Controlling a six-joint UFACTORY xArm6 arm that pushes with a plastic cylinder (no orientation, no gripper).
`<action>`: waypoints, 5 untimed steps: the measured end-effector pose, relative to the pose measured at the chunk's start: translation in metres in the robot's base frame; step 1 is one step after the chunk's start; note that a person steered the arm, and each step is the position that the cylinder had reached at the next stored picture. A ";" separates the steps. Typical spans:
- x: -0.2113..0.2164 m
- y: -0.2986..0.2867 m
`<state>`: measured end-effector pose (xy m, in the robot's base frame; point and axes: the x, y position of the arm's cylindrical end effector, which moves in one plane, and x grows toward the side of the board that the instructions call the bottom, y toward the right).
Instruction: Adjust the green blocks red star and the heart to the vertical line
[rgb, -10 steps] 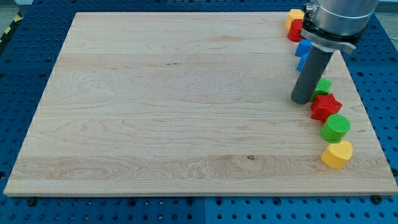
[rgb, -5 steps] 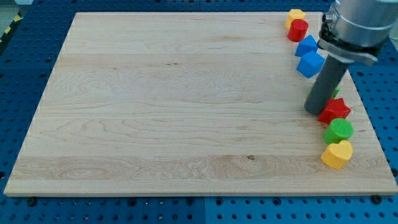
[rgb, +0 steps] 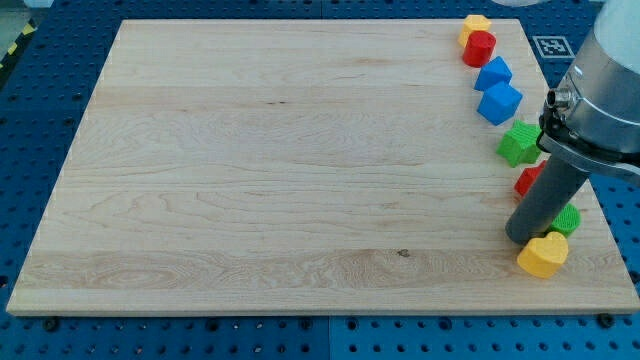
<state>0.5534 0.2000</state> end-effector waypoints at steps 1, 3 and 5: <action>0.009 -0.015; 0.022 -0.024; 0.029 -0.024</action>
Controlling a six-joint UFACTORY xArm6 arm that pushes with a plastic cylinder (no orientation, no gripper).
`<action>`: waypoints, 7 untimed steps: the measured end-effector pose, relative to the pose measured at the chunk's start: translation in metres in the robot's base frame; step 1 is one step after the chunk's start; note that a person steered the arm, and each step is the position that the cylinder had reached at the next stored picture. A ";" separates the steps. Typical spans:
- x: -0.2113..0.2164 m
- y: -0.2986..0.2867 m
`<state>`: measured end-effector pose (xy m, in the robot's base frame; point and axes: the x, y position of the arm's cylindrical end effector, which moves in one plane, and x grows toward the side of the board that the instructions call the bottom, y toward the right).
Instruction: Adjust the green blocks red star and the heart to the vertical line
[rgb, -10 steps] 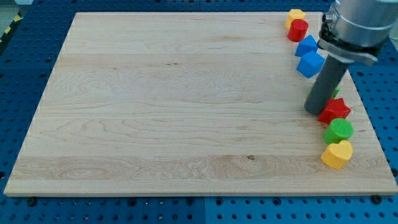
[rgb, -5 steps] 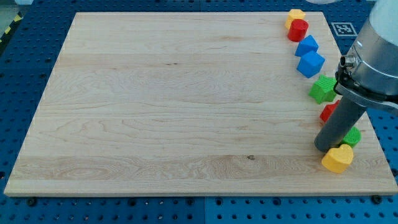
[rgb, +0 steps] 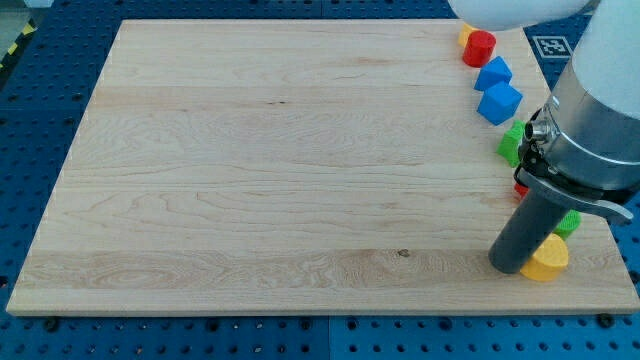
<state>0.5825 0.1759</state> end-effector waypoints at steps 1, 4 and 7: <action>0.000 0.001; 0.000 0.022; -0.042 -0.046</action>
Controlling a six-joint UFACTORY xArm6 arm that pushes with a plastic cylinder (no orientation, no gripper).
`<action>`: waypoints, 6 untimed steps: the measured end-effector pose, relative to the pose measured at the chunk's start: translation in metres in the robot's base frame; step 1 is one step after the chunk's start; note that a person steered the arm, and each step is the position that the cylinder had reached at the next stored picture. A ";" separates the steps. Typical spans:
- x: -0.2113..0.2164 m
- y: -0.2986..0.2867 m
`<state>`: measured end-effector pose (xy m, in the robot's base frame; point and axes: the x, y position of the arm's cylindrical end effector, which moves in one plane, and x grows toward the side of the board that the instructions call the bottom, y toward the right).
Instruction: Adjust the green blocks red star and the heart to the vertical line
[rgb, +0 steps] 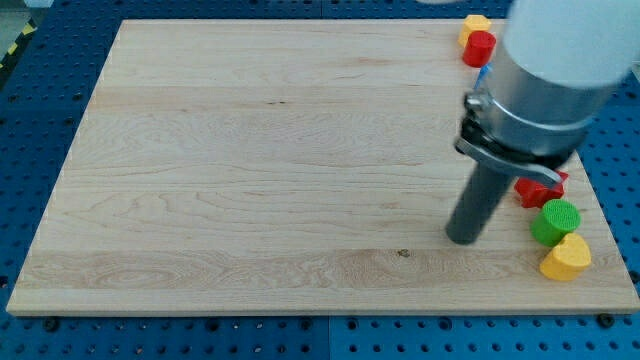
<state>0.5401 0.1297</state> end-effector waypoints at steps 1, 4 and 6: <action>-0.019 -0.022; 0.063 -0.022; 0.075 -0.022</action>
